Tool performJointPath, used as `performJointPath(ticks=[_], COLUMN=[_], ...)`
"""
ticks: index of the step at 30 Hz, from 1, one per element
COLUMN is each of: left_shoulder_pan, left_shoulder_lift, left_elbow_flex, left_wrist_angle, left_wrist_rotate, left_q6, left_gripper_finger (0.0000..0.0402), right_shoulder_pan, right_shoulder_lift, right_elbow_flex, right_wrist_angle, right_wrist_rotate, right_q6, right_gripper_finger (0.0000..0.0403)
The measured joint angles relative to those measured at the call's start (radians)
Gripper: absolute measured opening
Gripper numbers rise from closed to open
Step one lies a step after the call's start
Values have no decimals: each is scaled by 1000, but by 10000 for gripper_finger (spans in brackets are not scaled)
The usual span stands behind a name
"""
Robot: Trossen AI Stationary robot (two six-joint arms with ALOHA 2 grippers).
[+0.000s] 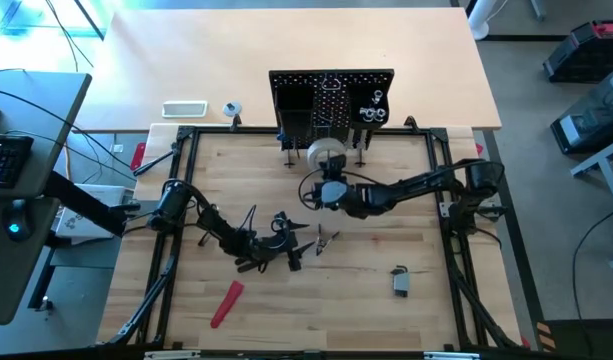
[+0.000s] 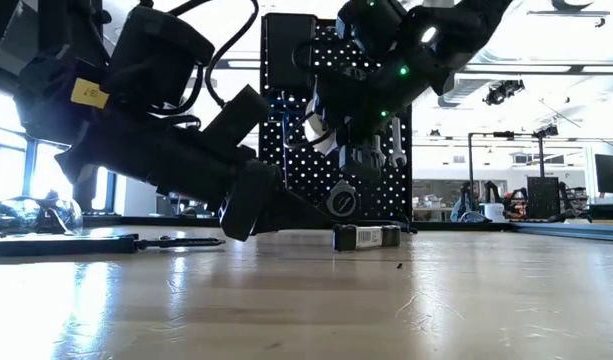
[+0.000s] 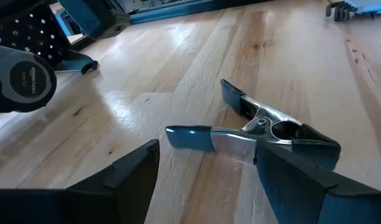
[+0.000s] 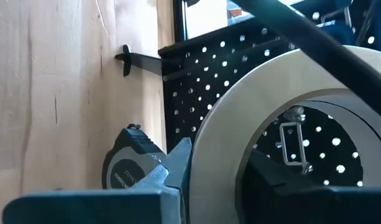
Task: Hang tools onto peg board
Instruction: Hang the white masking tape on the peg board
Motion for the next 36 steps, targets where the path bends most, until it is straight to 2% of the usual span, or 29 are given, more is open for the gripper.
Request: performJointPath(ticks=[17, 27, 36], left_shoulder_pan=[0, 0, 0], left_shoulder_lift=[0, -2, -2], left_elbow_flex=[0, 0, 0], left_wrist_angle=[1, 1, 1], left_wrist_rotate=[10, 28, 28], left_q6=[-3, -17, -19], left_gripper_finger=[255, 255, 255], right_shoulder_pan=[-52, -62, -90], right_shoulder_lift=[19, 97, 100], right_elbow_flex=[-1, 0, 0], right_wrist_angle=[16, 124, 145], right_wrist_rotate=[-82, -2, -6], right_q6=[0, -89, -99], right_gripper_finger=[79, 79, 79])
